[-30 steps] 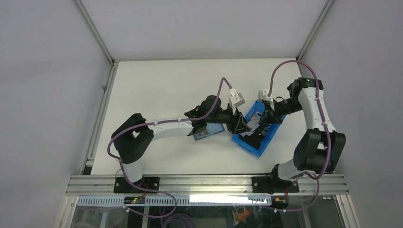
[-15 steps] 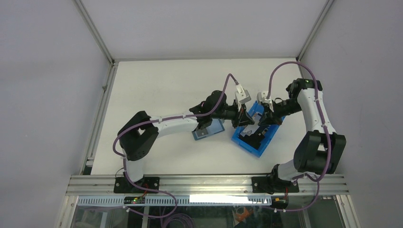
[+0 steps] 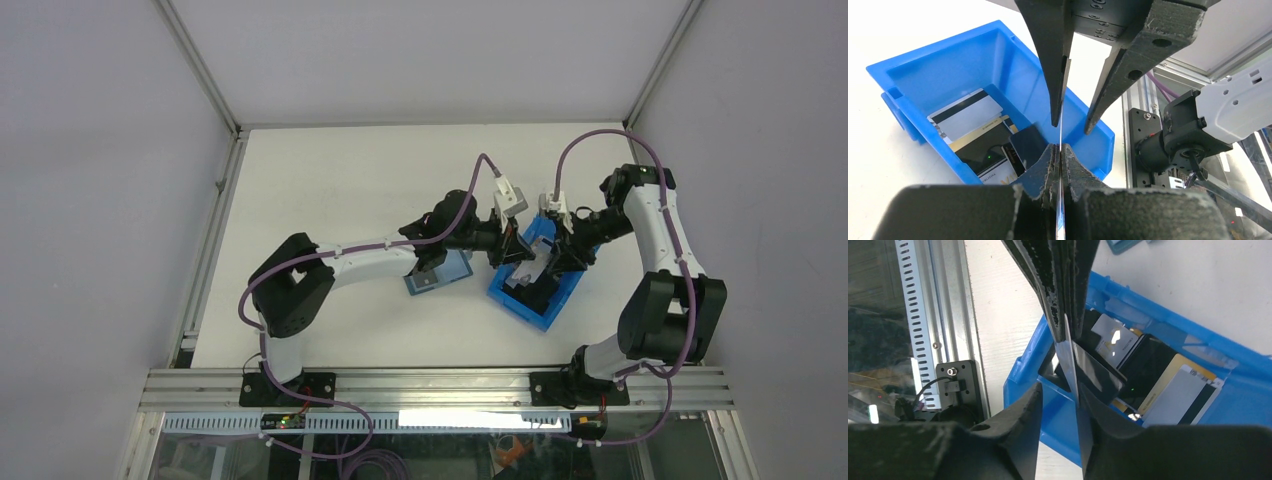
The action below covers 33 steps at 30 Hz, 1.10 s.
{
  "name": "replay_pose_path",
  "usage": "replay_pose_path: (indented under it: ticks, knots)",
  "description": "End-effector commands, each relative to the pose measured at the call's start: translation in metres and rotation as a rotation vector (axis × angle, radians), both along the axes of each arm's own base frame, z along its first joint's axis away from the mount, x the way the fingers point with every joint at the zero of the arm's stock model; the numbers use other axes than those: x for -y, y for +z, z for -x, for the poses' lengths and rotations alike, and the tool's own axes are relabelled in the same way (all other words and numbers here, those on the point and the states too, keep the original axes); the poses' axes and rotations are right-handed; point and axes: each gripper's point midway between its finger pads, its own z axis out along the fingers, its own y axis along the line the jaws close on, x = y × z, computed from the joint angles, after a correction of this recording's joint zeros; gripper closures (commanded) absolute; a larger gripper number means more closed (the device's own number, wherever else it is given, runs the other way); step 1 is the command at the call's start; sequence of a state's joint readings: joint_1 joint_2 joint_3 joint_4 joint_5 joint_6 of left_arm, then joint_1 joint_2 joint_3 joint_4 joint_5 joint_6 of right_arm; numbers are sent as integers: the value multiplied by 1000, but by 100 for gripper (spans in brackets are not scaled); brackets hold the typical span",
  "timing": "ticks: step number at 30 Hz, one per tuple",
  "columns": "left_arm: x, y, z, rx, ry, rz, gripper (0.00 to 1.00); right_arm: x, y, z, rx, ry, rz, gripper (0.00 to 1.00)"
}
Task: Put the credit cards into the card holder
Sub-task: Insert the credit card into the card holder.
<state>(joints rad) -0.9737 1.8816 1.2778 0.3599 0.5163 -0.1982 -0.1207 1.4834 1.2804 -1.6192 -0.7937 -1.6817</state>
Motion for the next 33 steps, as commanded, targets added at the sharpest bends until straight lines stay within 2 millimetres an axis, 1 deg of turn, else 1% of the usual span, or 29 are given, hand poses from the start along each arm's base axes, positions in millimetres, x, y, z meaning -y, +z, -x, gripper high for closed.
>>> replay_pose_path:
  ticks: [1,4,6,7,9,11,14,16,17,18,19,20,22,23,25,27,30,33]
  knots:
    - [3,11,-10,27,39,54,100,4,2,-4,-43,-80,42,63]
    - [-2,14,-13,-33,54,81,100,0,11,-3,-80,-109,20,56]
    - [-9,27,-20,-148,82,149,100,-7,24,1,-135,-127,-21,49]
    - [-15,33,-25,-240,104,195,100,-11,31,5,-174,-134,-44,47]
    - [-32,47,-35,-385,148,314,100,-17,44,4,-238,-199,-70,44]
    - [-52,57,-36,-452,189,418,100,-24,53,5,-265,-236,-92,43]
    - [-78,58,-32,-549,267,462,100,-36,62,8,-265,-257,-99,41]
    - [-91,57,-28,-624,321,456,100,-43,63,1,-237,-308,-77,41]
    - [-98,59,-26,-663,350,449,100,-43,62,-7,-201,-347,-63,40]
    - [-104,55,-24,-710,384,427,100,-46,62,-17,-167,-394,-45,39]
    - [-109,46,-25,-749,428,388,100,-47,60,-29,-148,-478,-20,38]
    - [-117,51,-23,-753,457,380,100,-49,63,-39,-135,-540,-18,37]
    - [-132,53,-20,-738,513,365,100,-58,75,-42,-148,-537,-52,36]
    - [-140,56,-19,-727,542,372,100,-66,78,-39,-189,-515,-61,36]
    - [-156,66,-20,-707,597,422,100,-85,90,-32,-237,-456,-108,36]
    - [-166,78,-17,-707,605,479,100,-103,98,-25,-296,-407,-158,36]
    - [-169,91,-15,-760,567,556,100,-126,109,-22,-435,-400,-257,36]
    - [-165,99,-13,-827,497,603,100,-138,120,-22,-543,-398,-331,36]
